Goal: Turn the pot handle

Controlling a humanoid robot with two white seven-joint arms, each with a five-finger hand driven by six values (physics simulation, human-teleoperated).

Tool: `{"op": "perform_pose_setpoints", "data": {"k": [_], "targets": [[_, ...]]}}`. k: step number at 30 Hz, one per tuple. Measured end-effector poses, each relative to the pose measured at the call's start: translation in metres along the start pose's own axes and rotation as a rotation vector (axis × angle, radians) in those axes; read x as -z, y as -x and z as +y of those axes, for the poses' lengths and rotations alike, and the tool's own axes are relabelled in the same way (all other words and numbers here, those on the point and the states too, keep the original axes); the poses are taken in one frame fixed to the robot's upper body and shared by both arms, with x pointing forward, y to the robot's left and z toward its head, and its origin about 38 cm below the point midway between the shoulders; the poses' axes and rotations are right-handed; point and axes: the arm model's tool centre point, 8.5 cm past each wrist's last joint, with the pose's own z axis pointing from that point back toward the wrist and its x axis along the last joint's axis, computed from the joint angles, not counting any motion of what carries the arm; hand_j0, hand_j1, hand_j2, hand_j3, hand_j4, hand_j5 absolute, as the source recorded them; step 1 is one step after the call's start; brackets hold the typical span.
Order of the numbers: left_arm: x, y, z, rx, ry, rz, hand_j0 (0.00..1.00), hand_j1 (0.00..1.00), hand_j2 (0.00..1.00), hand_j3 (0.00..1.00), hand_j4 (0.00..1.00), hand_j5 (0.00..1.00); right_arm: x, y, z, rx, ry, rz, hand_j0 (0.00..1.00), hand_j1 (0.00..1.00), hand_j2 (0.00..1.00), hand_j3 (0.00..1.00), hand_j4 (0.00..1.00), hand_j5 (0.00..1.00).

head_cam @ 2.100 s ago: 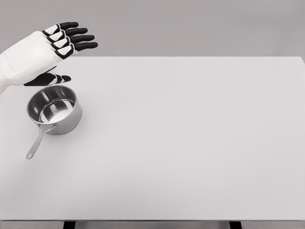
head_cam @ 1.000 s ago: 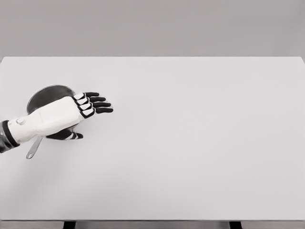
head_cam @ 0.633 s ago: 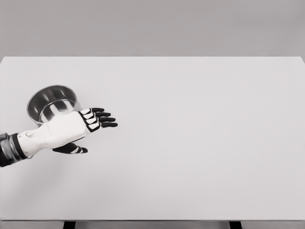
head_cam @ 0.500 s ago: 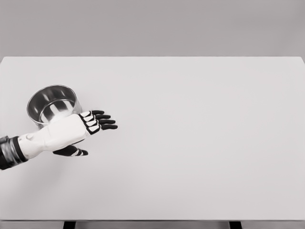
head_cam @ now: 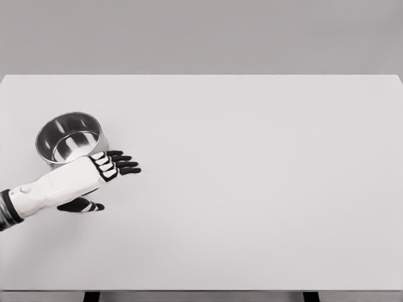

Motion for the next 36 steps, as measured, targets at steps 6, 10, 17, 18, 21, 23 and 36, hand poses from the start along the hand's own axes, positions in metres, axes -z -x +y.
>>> {"op": "perform_pose_setpoints", "data": {"k": [6,10,17,18,21,23,36], "targets": [[-0.010,0.011,0.016,0.039,-0.016,0.038,1.00,1.00,1.00,1.00,1.00,1.00,0.000,0.001,0.000,0.000,0.000,0.001,1.00,1.00,1.00,1.00,1.00,1.00],[-0.014,0.013,0.014,0.036,-0.010,0.052,1.00,1.00,1.00,1.00,1.00,1.00,0.000,0.001,0.000,0.000,0.000,0.001,1.00,1.00,1.00,1.00,1.00,1.00],[-0.024,0.024,0.017,0.039,-0.017,0.097,1.00,1.00,1.00,1.00,1.00,1.00,0.000,0.001,0.000,0.000,0.000,0.002,1.00,1.00,1.00,1.00,1.00,1.00],[-0.026,0.026,0.017,0.038,-0.018,0.106,1.00,1.00,1.00,1.00,1.00,1.00,0.000,0.001,0.000,0.000,0.000,0.001,1.00,1.00,1.00,1.00,1.00,1.00],[-0.030,0.032,0.017,0.042,-0.017,0.129,1.00,1.00,1.00,1.00,1.00,1.00,0.000,0.001,0.000,0.000,0.000,0.001,1.00,1.00,1.00,1.00,1.00,1.00],[-0.033,0.036,0.017,0.042,-0.016,0.141,1.00,1.00,1.00,1.00,1.00,1.00,0.000,0.001,0.000,0.000,0.000,0.001,1.00,1.00,1.00,1.00,1.00,1.00],[-0.060,0.072,0.017,0.033,-0.011,0.276,1.00,1.00,1.00,1.00,1.00,1.00,0.000,0.001,0.000,0.000,0.000,0.001,1.00,1.00,1.00,1.00,1.00,1.00]]}}
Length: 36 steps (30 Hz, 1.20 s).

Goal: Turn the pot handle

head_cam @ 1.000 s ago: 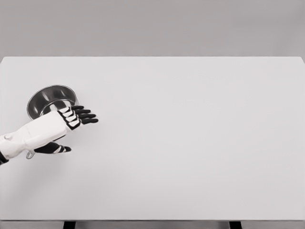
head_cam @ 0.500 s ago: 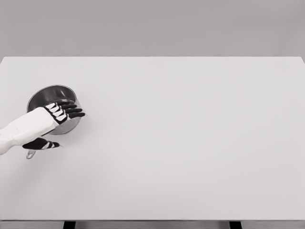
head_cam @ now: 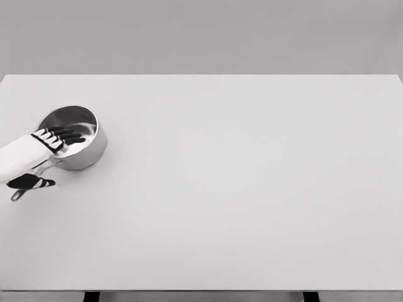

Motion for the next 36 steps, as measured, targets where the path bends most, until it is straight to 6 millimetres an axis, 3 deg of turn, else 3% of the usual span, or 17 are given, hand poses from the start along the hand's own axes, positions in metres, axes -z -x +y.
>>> {"op": "perform_pose_setpoints", "data": {"k": [17,31,36], "targets": [[-0.020,0.049,0.011,0.022,-0.007,0.153,1.00,1.00,1.00,1.00,1.00,1.00,0.000,0.000,0.000,0.000,0.000,0.000,1.00,1.00,1.00,1.00,1.00,1.00],[-0.023,0.082,0.017,0.061,0.000,0.253,1.00,1.00,1.00,1.00,1.00,1.00,0.000,0.000,0.000,0.000,0.000,0.000,1.00,1.00,1.00,1.00,1.00,1.00],[-0.015,0.090,0.021,0.076,-0.014,0.276,1.00,1.00,1.00,1.00,1.00,1.00,0.000,0.000,0.000,0.000,0.000,0.000,1.00,1.00,1.00,1.00,1.00,1.00]]}}
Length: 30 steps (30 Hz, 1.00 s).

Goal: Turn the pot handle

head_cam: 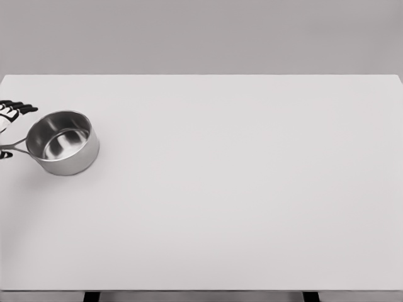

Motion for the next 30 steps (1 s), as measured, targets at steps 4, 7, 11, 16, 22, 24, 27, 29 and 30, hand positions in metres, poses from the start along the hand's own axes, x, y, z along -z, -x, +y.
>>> {"op": "perform_pose_setpoints", "data": {"k": [4,7,11,16,22,24,27,29,30], "targets": [[0.000,0.009,-0.005,0.005,0.018,0.031,1.00,1.00,1.00,1.00,1.00,1.00,0.000,0.000,0.000,0.000,0.000,0.000,1.00,1.00,1.00,1.00,1.00,1.00],[0.002,0.016,-0.002,0.014,0.015,0.052,1.00,1.00,1.00,1.00,1.00,1.00,0.000,0.000,0.000,0.000,0.000,0.000,1.00,1.00,1.00,1.00,1.00,1.00],[0.008,0.022,0.005,0.026,0.004,0.074,1.00,1.00,1.00,1.00,1.00,1.00,0.000,0.000,0.000,0.000,0.000,0.000,1.00,1.00,1.00,1.00,1.00,1.00],[0.015,0.025,0.003,0.035,0.008,0.091,1.00,1.00,1.00,1.00,1.00,1.00,0.000,-0.001,0.000,0.000,0.000,-0.001,1.00,1.00,1.00,1.00,1.00,1.00],[0.017,0.028,-0.004,0.035,0.027,0.105,1.00,1.00,1.00,1.00,1.00,1.00,0.000,0.000,0.000,0.000,0.000,0.000,1.00,1.00,1.00,1.00,1.00,1.00],[0.018,0.028,-0.005,0.034,0.029,0.105,1.00,1.00,1.00,1.00,1.00,1.00,0.000,0.000,0.000,0.000,0.000,0.000,1.00,1.00,1.00,1.00,1.00,1.00],[0.018,0.028,-0.006,0.033,0.031,0.104,1.00,1.00,1.00,1.00,1.00,1.00,0.000,0.000,0.000,0.000,0.000,0.000,1.00,1.00,1.00,1.00,1.00,1.00],[0.020,0.028,0.000,0.039,0.018,0.104,1.00,1.00,1.00,1.00,1.00,1.00,0.000,0.000,0.000,0.000,0.000,0.000,1.00,1.00,1.00,1.00,1.00,1.00],[0.021,0.028,0.002,0.040,0.016,0.104,1.00,1.00,1.00,1.00,1.00,1.00,0.000,0.000,0.000,0.000,0.000,0.000,1.00,1.00,1.00,1.00,1.00,1.00]]}}
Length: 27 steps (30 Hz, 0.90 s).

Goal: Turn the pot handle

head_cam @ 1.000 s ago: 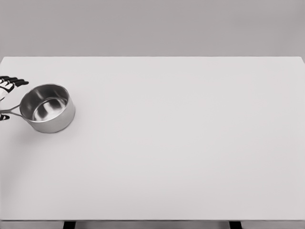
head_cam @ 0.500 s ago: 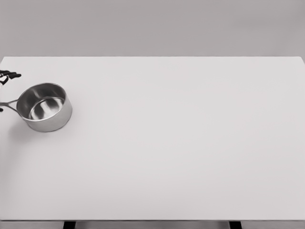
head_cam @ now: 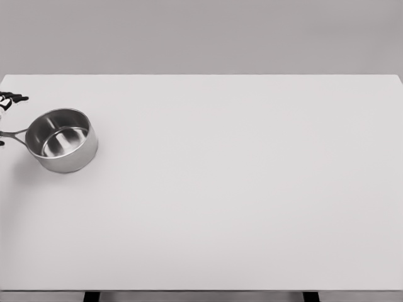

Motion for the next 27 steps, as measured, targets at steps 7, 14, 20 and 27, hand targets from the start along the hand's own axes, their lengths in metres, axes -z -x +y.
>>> {"op": "perform_pose_setpoints", "data": {"k": [7,14,20,27], "targets": [[0.002,0.003,0.004,0.019,0.004,0.009,1.00,1.00,1.00,1.00,1.00,1.00,0.000,0.000,0.000,0.000,0.000,0.000,1.00,1.00,1.00,1.00,1.00,1.00],[0.002,-0.002,0.001,0.018,0.005,-0.003,1.00,1.00,1.00,1.00,1.00,1.00,0.000,0.000,0.000,0.000,0.000,0.000,1.00,1.00,1.00,1.00,1.00,1.00],[0.004,-0.011,0.012,0.039,-0.021,-0.034,1.00,1.00,1.00,1.00,1.00,1.00,0.000,0.000,0.000,0.000,0.000,0.000,1.00,1.00,1.00,1.00,1.00,1.00],[0.005,-0.042,0.024,0.023,-0.065,-0.149,1.00,1.00,1.00,1.00,1.00,1.00,0.000,0.000,0.000,0.000,0.000,0.000,1.00,1.00,1.00,1.00,1.00,1.00]]}}
